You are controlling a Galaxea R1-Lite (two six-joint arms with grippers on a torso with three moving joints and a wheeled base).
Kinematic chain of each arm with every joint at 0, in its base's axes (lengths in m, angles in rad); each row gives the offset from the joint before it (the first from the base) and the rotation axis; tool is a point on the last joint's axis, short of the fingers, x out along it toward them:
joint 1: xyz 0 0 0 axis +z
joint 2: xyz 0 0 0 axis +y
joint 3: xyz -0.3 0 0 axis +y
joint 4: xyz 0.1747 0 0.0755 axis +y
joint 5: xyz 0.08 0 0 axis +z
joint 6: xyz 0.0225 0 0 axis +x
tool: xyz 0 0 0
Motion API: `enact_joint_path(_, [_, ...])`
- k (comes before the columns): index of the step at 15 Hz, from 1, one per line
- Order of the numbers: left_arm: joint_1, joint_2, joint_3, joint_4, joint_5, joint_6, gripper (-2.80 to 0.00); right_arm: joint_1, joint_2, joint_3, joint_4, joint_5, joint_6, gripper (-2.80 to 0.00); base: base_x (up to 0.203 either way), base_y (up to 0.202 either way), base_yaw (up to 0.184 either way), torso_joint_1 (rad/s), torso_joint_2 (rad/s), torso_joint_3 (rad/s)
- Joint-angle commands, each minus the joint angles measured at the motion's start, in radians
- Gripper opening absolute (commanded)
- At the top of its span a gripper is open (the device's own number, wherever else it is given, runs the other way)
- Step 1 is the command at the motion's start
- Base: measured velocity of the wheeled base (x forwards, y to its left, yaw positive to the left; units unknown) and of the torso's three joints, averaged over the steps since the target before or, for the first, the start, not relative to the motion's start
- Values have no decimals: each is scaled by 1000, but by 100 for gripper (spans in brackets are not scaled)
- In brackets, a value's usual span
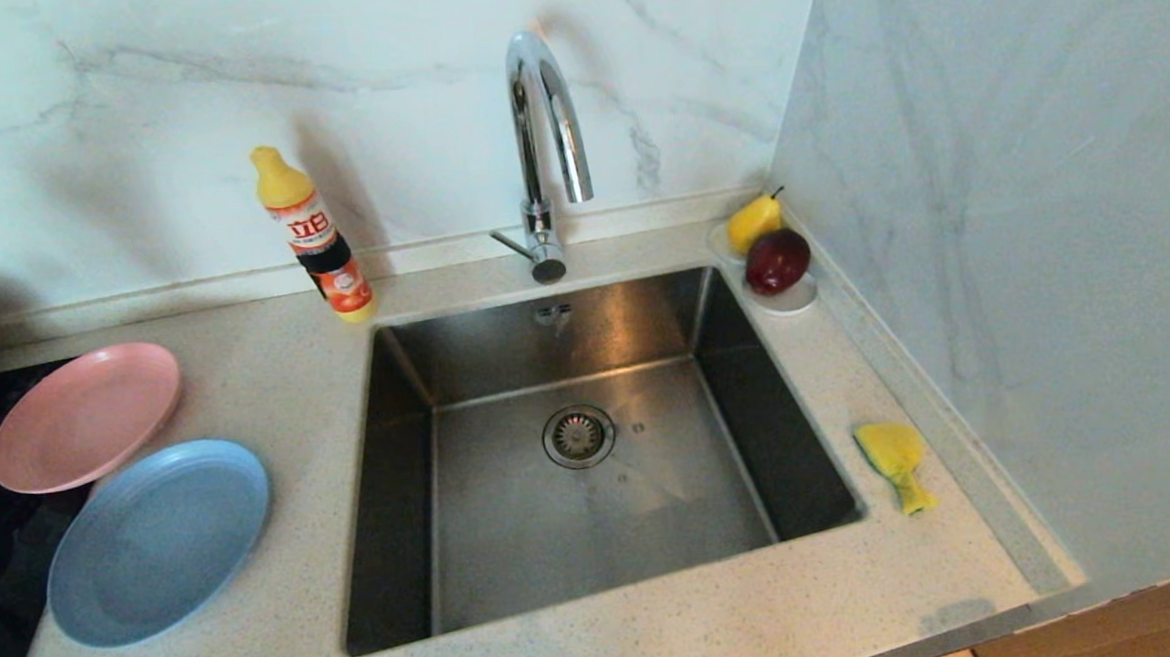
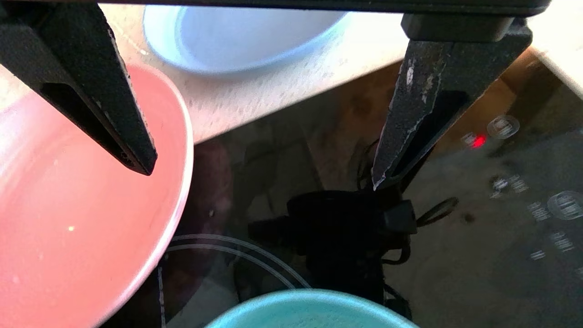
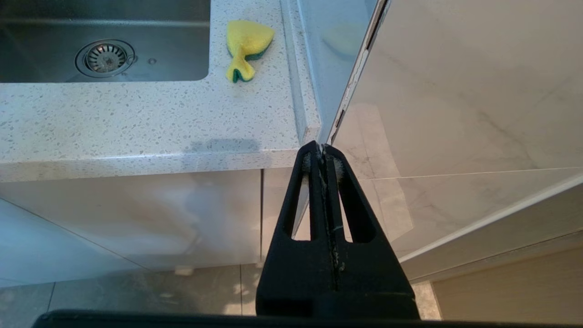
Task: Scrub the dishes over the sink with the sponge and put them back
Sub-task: Place the plate on the plate
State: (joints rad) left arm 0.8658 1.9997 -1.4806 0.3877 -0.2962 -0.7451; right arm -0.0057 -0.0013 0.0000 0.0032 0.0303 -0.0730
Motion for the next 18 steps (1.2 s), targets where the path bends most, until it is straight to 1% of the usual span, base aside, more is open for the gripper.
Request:
enact_joint_path(1, [-11,47,-30,5,11,-10,0,0,1,0,0,1,-1,-280,0,0,0,0,0,0])
enact_joint_path(4, [-32,70,-38,-1,52,-17,0,0,1,0,0,0,-1,-280,0,0,0,0,0,0])
enact_joint_path(7, [-53,89,-81,23,69,-28,0,0,1,0,0,0,-1,-280,0,0,0,0,0,0])
enact_joint_path(10, [-81,110,-160,116,125,-29,0,0,1,1,0,0,-1,-280,0,0,0,0,0,0])
enact_joint_path(13, [-94,139,-233,189,144,-30,0,0,1,0,0,2,-1,-280,0,0,0,0,0,0])
enact_joint_path(16, [-107,174,-314,249,188,-30,0,0,1,0,0,0,-1,-280,0,0,0,0,0,0])
enact_joint_path(18, [-108,192,-349,275,195,-31,0,0,1,0,0,0,-1,-280,0,0,0,0,0,0])
